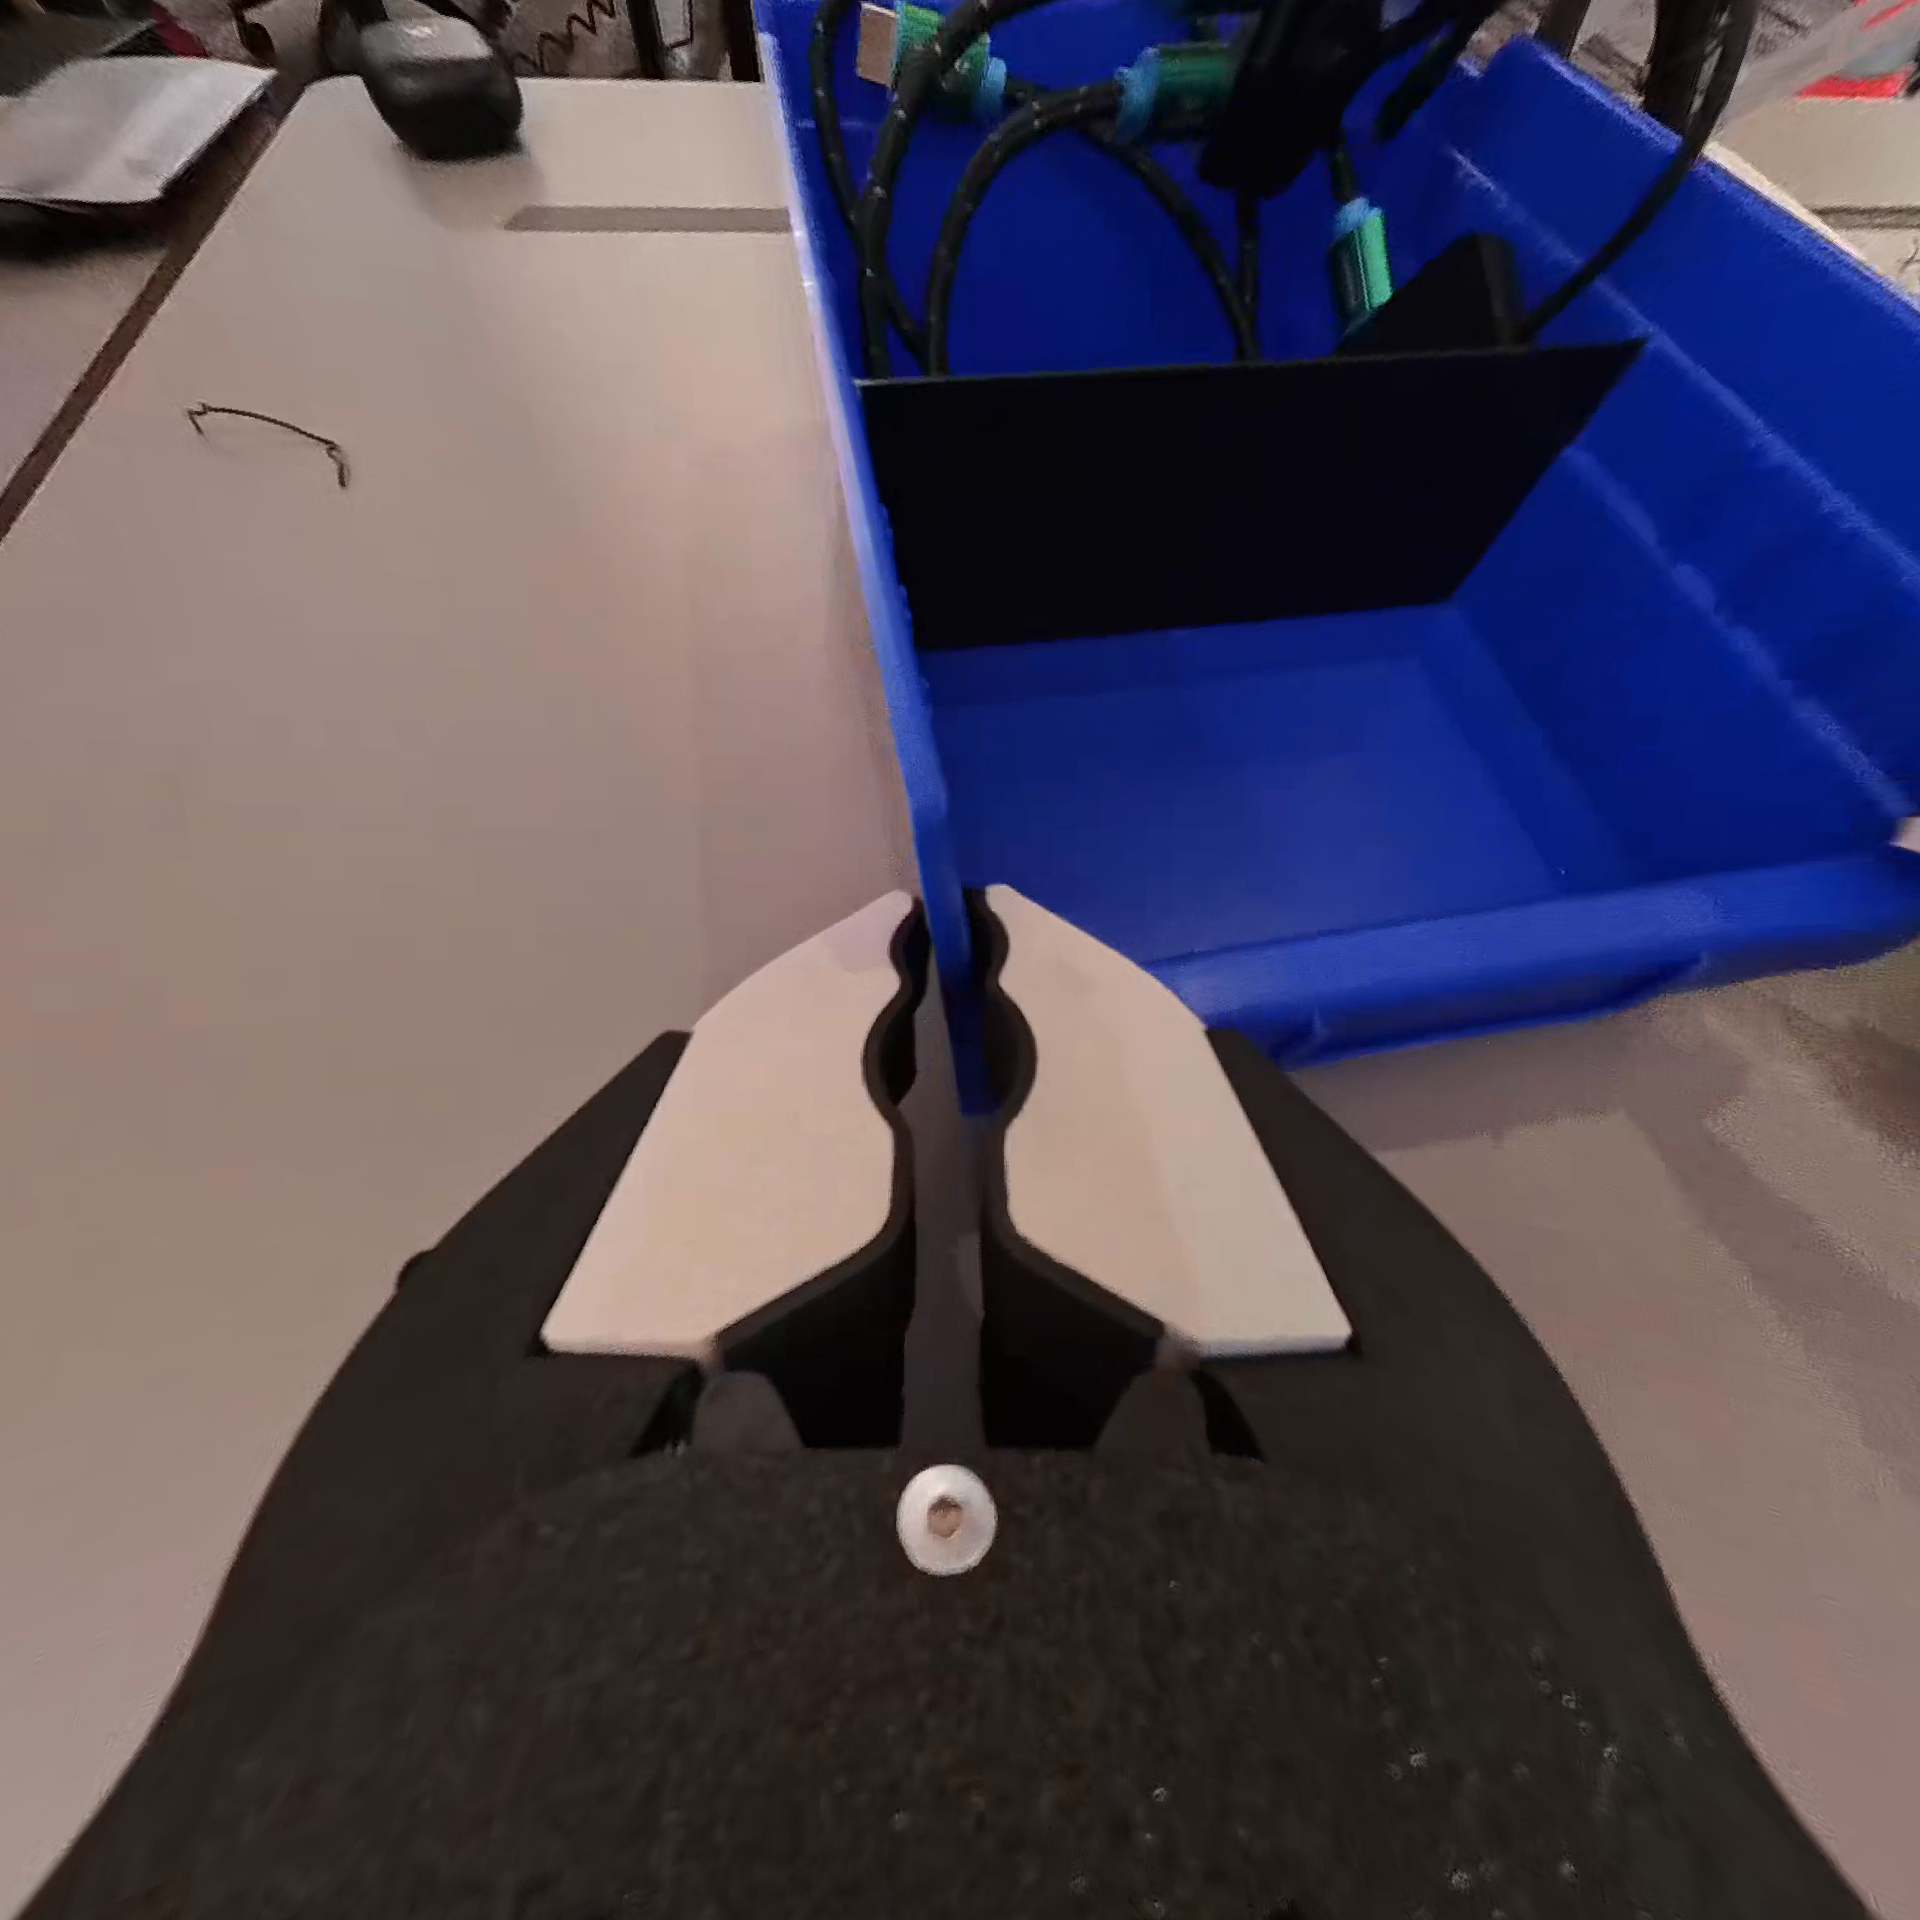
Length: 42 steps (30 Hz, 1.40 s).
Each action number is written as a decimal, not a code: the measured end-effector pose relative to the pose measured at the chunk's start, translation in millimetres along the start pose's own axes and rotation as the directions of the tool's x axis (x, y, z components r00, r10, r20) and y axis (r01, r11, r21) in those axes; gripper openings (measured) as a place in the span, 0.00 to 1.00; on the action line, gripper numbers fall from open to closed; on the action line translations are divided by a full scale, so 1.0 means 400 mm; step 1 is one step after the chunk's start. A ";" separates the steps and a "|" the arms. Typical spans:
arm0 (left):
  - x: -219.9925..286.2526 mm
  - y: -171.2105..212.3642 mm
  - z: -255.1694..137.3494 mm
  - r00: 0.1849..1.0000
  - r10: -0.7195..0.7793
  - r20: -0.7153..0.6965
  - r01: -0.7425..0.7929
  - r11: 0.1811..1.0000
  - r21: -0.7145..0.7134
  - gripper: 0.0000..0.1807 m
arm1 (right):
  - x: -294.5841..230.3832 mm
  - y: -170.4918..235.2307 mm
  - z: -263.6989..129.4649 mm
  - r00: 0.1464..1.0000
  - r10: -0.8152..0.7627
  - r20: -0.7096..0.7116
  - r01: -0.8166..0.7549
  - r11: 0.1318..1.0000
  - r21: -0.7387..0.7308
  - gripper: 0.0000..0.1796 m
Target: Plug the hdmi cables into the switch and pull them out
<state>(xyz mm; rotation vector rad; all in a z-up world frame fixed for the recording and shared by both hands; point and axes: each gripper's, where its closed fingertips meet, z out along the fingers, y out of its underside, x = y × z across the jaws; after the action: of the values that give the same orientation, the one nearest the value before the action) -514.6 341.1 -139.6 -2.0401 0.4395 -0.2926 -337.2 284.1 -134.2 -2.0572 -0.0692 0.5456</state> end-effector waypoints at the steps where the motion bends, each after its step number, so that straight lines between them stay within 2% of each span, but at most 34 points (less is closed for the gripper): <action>1: -0.004 0.002 -0.006 1.000 0.017 0.020 -0.017 1.000 -0.003 0.08 | -0.004 0.004 -0.027 0.998 0.017 0.056 -0.017 1.000 -0.003 0.18; 4: -0.016 -0.008 -0.027 0.993 0.075 0.088 -0.077 0.997 0.019 0.15 | 0.010 0.023 -0.119 0.987 -0.012 0.160 0.012 1.000 -0.001 0.20; 7: -0.033 -0.003 -0.026 0.989 0.077 0.130 -0.078 0.997 0.007 0.17 | 0.075 0.059 -0.211 0.974 -0.147 0.172 0.151 0.989 -0.011 0.20; 11: -0.041 -0.001 -0.021 0.985 0.071 0.156 -0.072 0.997 0.001 0.15 | 0.253 0.064 -0.340 0.972 -0.233 0.029 0.232 0.972 0.034 0.19; 15: -0.045 0.002 -0.022 0.992 0.000 0.124 0.000 1.000 0.000 0.16 | 0.407 0.040 -0.507 0.988 -0.150 -0.046 0.155 0.979 0.131 0.20; 18: -0.060 -0.014 -0.061 0.983 -0.019 0.182 0.015 1.000 0.026 0.23 | 0.577 0.020 -0.655 0.960 -0.127 -0.250 0.187 0.954 0.234 0.20; 20: -0.070 -0.029 -0.103 0.961 -0.082 0.266 0.064 0.995 0.076 0.22 | 0.692 -0.010 -0.762 0.933 0.018 -0.358 0.114 0.932 0.343 0.19; 21: -0.077 -0.024 -0.122 0.934 -0.152 0.323 0.129 0.987 0.091 0.19 | 0.730 -0.022 -0.804 0.932 0.088 -0.353 0.062 0.917 0.393 0.19; 23: -0.034 -0.008 -0.146 0.905 -0.260 0.338 0.230 0.965 0.128 0.19 | 0.809 -0.029 -0.859 0.905 0.208 -0.370 -0.018 0.890 0.456 0.20; 25: 0.073 0.010 -0.140 0.933 -0.258 0.249 0.231 0.964 0.132 0.18 | 0.870 -0.015 -0.873 0.877 0.218 -0.429 -0.021 0.908 0.418 0.22; 27: 0.237 0.040 -0.108 0.978 -0.206 0.008 0.206 0.978 0.039 0.16 | 0.907 0.026 -0.855 0.853 0.144 -0.501 0.001 0.961 0.277 0.21; 29: 0.396 0.067 -0.092 0.946 -0.200 -0.254 0.183 0.979 -0.086 0.13 | 0.903 0.061 -0.826 0.860 0.058 -0.508 0.029 0.986 0.163 0.21; 31: 0.494 0.066 -0.095 0.901 -0.154 -0.406 0.111 0.986 -0.127 0.17 | 0.858 0.068 -0.796 0.886 0.038 -0.462 0.035 0.988 0.149 0.21; 36: 0.525 0.060 -0.099 0.912 0.103 -0.396 -0.117 0.993 -0.013 0.19 | 0.761 0.069 -0.745 0.939 0.065 -0.338 -0.003 0.984 0.179 0.21; 39: 0.511 0.039 -0.099 0.921 0.225 -0.317 -0.208 0.974 0.088 0.23 | 0.772 0.075 -0.745 0.940 0.116 -0.321 -0.058 0.981 0.184 0.21; 42: 0.495 0.040 -0.088 0.931 0.273 -0.244 -0.258 0.962 0.092 0.23 | 0.800 0.076 -0.761 0.928 0.140 -0.345 -0.075 0.978 0.196 0.21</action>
<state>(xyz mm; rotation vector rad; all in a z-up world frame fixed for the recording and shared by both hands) -351.7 222.2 -131.9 -1.8647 0.8491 -0.3978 68.5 107.5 -141.2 -1.9583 0.3008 0.2260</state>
